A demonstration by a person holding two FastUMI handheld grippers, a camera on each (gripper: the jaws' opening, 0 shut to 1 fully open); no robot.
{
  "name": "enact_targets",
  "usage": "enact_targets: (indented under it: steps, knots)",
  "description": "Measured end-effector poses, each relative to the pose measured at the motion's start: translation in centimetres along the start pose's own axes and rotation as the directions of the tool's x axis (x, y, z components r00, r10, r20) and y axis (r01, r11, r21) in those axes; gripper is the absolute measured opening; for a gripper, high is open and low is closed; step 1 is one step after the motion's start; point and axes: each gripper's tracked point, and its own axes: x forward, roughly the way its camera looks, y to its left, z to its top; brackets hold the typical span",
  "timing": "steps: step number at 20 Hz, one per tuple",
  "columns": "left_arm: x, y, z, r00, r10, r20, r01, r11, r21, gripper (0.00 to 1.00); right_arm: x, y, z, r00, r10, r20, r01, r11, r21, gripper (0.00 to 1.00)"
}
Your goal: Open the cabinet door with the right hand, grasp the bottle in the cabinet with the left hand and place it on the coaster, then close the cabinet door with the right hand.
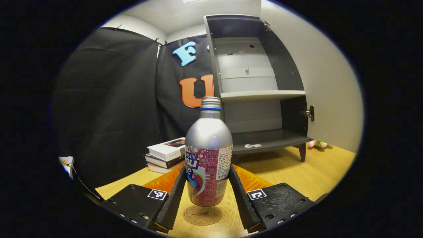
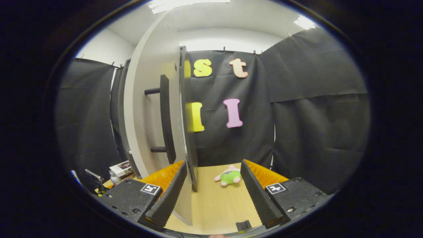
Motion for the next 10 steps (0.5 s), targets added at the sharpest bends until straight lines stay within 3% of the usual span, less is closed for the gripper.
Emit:
enact_targets:
  steps: [4, 10]
  knots:
    - [0.5, 1.5, -4.4, 0.992, 0.051, -0.119, -0.055, 0.998, -0.032, 0.73, -0.2, 0.1, 0.3, 1.000, 0.001, 0.005, -0.001, 1.000, -0.022, 0.98]
    - [0.1, 1.8, -4.9, 0.991, 0.062, -0.122, -0.070, 0.996, -0.063, 0.73, 0.0, 0.1, 0.7, 1.000, 0.000, 0.014, 0.001, 1.000, -0.030, 0.99]
